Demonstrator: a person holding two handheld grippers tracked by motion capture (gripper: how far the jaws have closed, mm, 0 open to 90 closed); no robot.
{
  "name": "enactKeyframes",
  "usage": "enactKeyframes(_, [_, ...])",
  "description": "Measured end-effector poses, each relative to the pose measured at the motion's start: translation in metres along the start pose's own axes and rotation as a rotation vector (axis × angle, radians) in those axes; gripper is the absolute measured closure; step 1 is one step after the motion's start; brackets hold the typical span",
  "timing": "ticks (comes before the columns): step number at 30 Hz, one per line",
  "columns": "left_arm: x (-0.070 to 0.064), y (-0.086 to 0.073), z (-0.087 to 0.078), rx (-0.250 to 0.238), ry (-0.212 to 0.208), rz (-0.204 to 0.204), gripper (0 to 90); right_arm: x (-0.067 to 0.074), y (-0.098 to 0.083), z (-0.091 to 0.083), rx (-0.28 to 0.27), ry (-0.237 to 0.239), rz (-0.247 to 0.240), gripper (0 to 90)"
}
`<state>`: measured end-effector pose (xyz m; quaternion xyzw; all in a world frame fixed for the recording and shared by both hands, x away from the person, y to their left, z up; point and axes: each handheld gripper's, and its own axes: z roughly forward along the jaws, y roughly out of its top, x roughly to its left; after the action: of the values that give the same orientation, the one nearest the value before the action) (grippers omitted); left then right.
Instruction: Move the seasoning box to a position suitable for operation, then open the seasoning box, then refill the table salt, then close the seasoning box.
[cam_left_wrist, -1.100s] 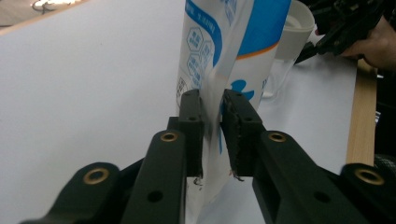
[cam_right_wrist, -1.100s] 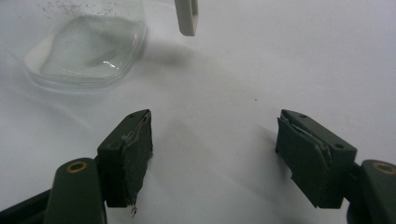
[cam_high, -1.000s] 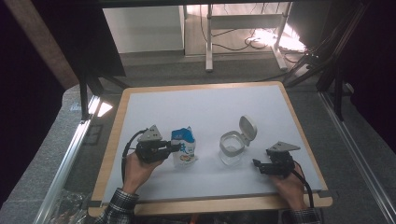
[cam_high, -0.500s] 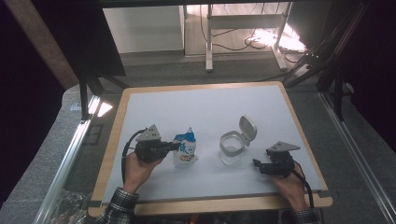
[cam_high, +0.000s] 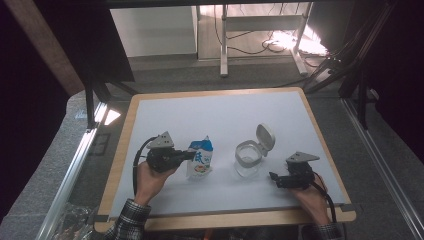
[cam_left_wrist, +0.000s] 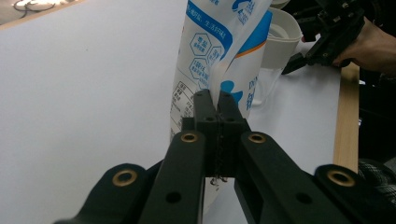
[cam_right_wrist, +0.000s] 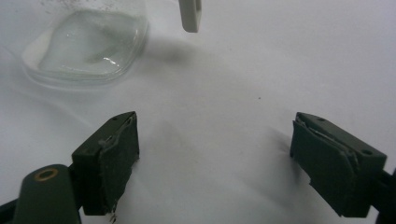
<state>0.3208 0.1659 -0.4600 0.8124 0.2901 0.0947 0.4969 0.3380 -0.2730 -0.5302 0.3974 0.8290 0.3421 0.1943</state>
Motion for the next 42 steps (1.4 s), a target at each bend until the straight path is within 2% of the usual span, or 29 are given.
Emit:
enactKeyframes(5, [-0.003, 0.004, 0.001, 0.008, 0.003, 0.011, 90.0, 0.004, 0.001, -0.002, 0.016, -0.014, -0.003, 15.3])
enactKeyframes(13, [-0.006, 0.008, -0.001, -0.004, 0.008, 0.006, 90.0, 0.012, 0.001, -0.008, -0.004, 0.039, -0.001, 14.5])
enactKeyframes(25, [-0.01, 0.013, -0.006, -0.028, 0.003, -0.002, 90.0, 0.035, 0.004, -0.013, -0.013, 0.114, -0.018, 14.1])
enactKeyframes(29, [-0.012, 0.016, -0.006, -0.032, -0.002, -0.002, 90.0, 0.042, 0.004, -0.013, -0.02, 0.171, -0.017, 9.4])
enactKeyframes(32, [-0.013, 0.018, -0.005, -0.032, -0.003, 0.002, 90.0, 0.049, 0.005, -0.013, 0.008, 0.173, -0.05, 6.2])
enactKeyframes(38, [-0.015, 0.022, -0.005, -0.037, -0.009, -0.004, 90.0, 0.061, 0.006, -0.01, 0.039, 0.17, -0.082, 6.1])
enactKeyframes(42, [-0.016, 0.024, -0.004, -0.037, -0.007, -0.001, 90.0, 0.068, 0.007, -0.008, 0.037, 0.172, -0.081, 8.2])
